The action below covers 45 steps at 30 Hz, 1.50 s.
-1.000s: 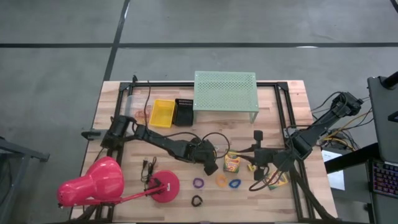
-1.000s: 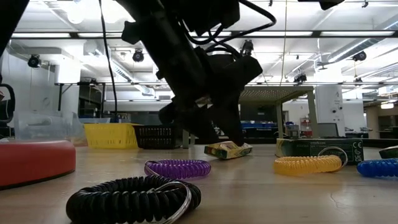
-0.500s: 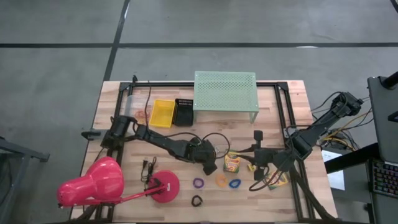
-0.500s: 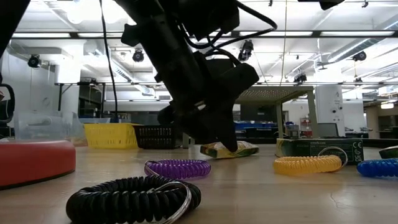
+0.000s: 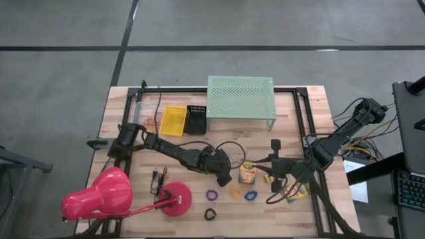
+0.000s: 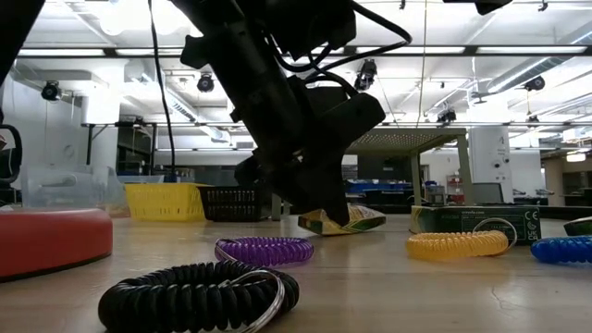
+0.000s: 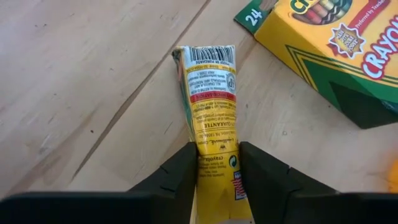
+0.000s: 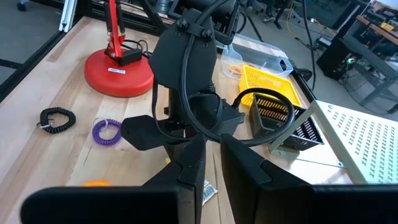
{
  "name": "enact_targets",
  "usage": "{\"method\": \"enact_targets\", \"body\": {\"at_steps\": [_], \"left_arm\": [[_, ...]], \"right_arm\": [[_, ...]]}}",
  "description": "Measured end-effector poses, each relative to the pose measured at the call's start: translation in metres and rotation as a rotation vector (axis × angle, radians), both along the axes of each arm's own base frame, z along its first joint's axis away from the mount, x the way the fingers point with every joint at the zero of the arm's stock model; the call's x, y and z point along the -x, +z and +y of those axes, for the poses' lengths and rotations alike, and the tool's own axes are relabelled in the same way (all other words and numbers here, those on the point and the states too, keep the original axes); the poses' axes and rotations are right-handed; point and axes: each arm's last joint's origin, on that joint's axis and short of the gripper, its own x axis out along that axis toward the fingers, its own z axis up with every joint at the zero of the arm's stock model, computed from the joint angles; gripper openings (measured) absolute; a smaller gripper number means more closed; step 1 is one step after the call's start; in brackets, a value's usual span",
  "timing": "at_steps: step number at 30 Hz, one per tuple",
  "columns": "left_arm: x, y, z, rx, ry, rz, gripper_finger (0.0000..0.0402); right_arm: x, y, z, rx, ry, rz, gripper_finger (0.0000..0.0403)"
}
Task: Pick & Place Office Desk Supplies
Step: Put the crayon into the yellow bin
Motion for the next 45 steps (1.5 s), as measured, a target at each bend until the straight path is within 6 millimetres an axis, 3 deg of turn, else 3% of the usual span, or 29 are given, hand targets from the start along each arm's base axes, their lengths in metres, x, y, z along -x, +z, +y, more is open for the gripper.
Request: {"method": "enact_targets", "body": {"at_steps": [7,15,23,30,36,41,45], "left_arm": [[0.003,0.010,0.001,-0.025,0.014,-0.006,0.0120],[0.026,0.052,0.007,-0.108,0.139,0.007,0.0120],[0.072,0.105,0.009,-0.176,0.373,-0.013,0.0120],[0.122,0.127,0.017,-0.116,0.536,-0.019,0.0120],[0.163,0.130,0.036,-0.075,0.676,-0.047,0.0120],[0.188,0.115,0.070,-0.087,0.830,-0.065,0.0120],[0.196,0.103,0.100,-0.117,0.877,-0.080,0.0120]], "right_arm": [[0.000,0.000,0.000,0.000,0.000,0.000,0.0047],[0.000,0.000,0.000,0.000,0.000,0.000,0.0047],[0.000,0.000,0.000,0.000,0.000,0.000,0.0047],[0.000,0.000,0.000,0.000,0.000,-0.001,0.0047],[0.000,0.000,0.000,0.000,0.000,0.000,0.0047],[0.000,0.000,0.000,0.000,0.000,0.000,0.0047],[0.000,0.000,0.000,0.000,0.000,0.000,0.0047]]}}
